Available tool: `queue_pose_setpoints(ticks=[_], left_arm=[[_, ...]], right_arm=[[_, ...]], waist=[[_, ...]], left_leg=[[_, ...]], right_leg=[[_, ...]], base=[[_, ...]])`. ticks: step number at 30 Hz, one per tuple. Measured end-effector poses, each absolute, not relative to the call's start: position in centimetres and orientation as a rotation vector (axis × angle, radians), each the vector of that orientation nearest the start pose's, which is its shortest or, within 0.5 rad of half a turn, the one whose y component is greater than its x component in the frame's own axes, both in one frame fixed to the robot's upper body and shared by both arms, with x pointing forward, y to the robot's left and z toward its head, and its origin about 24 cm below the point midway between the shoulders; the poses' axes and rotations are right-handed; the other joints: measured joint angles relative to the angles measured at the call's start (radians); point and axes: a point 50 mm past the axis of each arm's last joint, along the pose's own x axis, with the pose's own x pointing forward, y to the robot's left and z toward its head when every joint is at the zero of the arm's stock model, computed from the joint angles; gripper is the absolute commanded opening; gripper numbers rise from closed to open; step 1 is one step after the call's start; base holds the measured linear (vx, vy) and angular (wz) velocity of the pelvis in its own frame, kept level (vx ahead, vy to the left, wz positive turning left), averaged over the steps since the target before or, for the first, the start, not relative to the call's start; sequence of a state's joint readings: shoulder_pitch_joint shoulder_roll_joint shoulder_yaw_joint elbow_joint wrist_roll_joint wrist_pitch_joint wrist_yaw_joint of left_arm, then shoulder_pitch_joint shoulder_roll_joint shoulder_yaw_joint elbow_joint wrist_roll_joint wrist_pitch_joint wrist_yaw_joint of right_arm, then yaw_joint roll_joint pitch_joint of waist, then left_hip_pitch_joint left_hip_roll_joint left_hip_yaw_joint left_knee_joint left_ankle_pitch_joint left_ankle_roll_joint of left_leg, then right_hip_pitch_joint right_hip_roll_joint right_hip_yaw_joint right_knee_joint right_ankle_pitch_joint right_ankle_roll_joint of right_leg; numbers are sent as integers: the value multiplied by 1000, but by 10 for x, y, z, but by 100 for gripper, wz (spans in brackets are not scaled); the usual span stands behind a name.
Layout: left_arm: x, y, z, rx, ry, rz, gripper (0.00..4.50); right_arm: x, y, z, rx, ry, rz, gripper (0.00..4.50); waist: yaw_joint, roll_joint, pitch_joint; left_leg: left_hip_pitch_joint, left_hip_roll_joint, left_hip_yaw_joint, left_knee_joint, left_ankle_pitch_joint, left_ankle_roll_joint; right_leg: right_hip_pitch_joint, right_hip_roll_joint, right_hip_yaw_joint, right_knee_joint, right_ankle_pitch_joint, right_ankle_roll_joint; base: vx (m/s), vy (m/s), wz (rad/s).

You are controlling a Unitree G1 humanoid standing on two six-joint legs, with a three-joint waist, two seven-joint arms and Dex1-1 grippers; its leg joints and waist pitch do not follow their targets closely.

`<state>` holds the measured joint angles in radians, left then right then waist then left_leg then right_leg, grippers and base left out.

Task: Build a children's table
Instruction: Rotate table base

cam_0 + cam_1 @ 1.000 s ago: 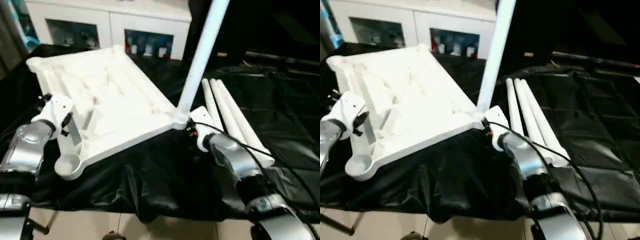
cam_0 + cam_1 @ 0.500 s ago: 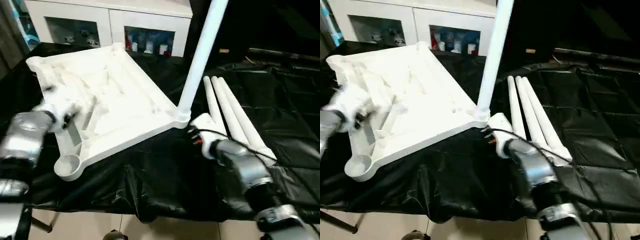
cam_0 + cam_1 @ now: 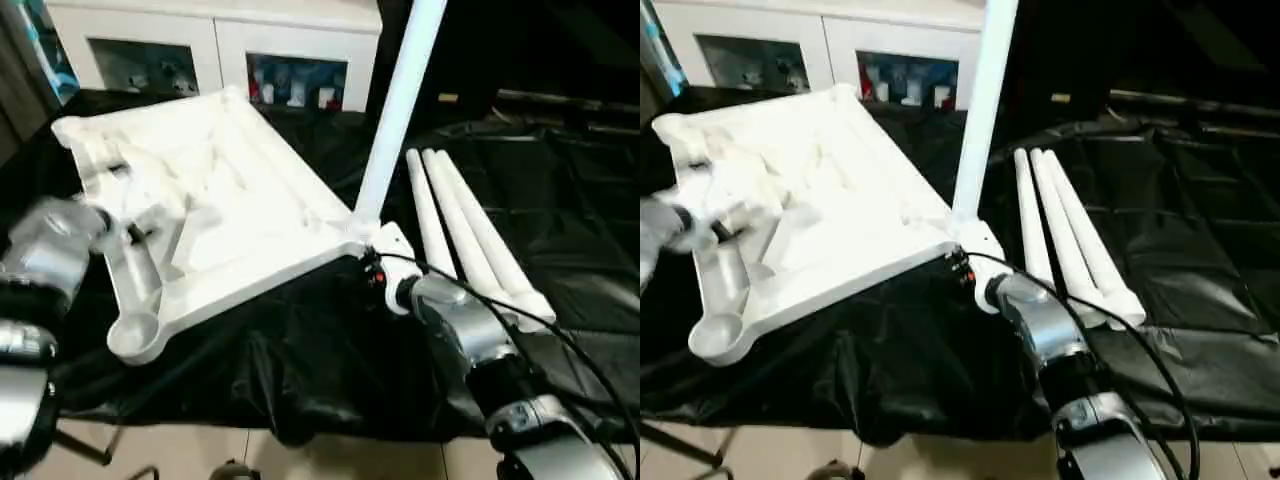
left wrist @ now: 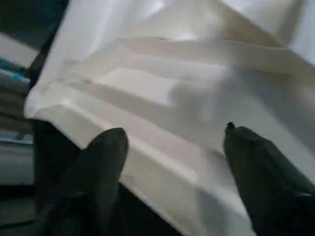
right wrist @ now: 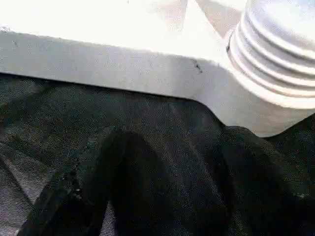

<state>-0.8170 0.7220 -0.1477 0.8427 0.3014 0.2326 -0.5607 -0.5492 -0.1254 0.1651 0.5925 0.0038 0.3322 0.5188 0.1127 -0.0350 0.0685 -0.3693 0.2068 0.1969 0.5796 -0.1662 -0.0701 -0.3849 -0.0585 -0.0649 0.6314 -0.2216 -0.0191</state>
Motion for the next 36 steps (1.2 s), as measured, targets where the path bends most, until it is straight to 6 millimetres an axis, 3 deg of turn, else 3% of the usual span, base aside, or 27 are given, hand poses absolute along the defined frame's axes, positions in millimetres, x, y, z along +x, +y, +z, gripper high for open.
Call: queue_pose_setpoints(ticks=[7, 14, 20, 31, 36], left_arm=[[359, 316, 135, 829, 554, -141, 291], [347, 308, 102, 911, 749, -365, 214], [343, 302, 101, 917, 804, -491, 165], [321, 272, 102, 790, 849, -955, 84], [314, 244, 98, 702, 803, -1156, 39]], right_arm=[[331, -99, 27, -166, 445, 685, 349], [336, -89, 24, -154, 452, 677, 349], [344, -83, 24, -120, 460, 643, 349], [349, -78, 24, -116, 452, 618, 349], [353, -82, 24, -129, 451, 608, 349]], waist=[[3, 0, 0], [-2, 0, 0], [-2, 0, 0], [5, 0, 0], [4, 0, 0]], left_leg=[[0, 0, 0, 0, 0, 0], [0, 0, 0, 1, 0, 0], [1, 0, 0, 1, 1, -1], [0, 0, 0, 0, 1, -1], [0, 0, 1, 2, 1, -1]], right_leg=[[0, 0, 0, 0, 0, 0], [0, 0, 0, 1, 0, 0], [0, 0, 0, 2, 0, -1], [0, -1, 0, 1, 0, -1], [0, -1, 0, 2, 0, -1]], base=[[0, 0, 0], [0, 0, 0], [0, 0, 0], [0, 0, 0], [0, 0, 0]])
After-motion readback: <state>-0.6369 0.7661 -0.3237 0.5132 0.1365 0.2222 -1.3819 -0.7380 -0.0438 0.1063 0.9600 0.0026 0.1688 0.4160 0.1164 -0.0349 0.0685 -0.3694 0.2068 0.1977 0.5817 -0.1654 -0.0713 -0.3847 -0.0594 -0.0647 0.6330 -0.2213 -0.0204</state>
